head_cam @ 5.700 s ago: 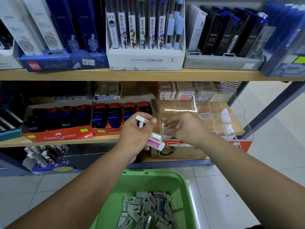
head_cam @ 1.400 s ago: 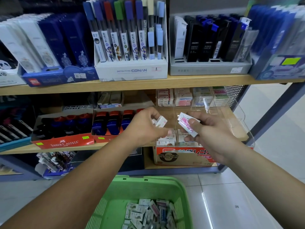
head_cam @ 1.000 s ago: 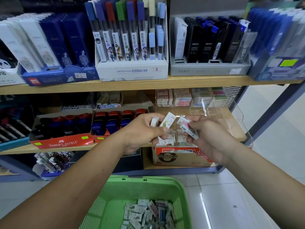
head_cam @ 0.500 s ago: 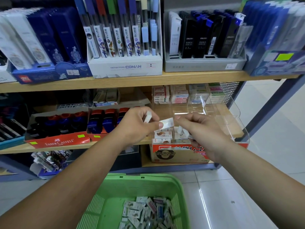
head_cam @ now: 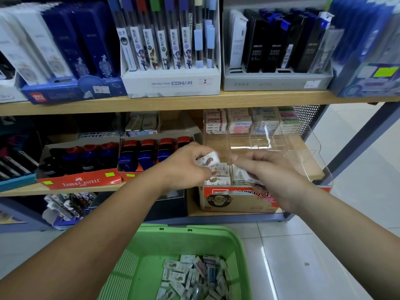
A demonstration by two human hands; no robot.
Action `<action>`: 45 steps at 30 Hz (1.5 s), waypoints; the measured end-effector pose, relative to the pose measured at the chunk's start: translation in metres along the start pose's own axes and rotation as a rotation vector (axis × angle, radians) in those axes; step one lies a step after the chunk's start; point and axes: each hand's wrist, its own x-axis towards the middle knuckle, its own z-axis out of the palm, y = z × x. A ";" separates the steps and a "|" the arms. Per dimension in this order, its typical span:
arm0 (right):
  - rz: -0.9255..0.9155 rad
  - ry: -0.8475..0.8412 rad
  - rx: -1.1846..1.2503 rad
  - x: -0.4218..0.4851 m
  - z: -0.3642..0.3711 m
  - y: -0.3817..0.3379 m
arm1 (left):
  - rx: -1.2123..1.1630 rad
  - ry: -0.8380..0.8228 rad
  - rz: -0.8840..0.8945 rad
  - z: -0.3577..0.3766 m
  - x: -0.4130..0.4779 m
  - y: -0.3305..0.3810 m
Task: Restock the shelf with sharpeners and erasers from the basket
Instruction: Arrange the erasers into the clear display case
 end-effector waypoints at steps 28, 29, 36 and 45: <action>0.023 0.180 0.092 0.019 -0.001 0.008 | -0.020 0.353 0.094 0.013 0.025 -0.018; 0.023 0.180 0.092 0.018 -0.002 0.008 | 0.074 0.379 0.088 0.014 0.025 -0.017; 0.019 0.173 0.097 0.019 -0.004 0.010 | 0.440 0.297 0.114 0.018 0.030 -0.020; 0.080 0.063 0.245 0.025 -0.004 0.007 | 0.854 0.278 0.226 0.023 0.031 -0.020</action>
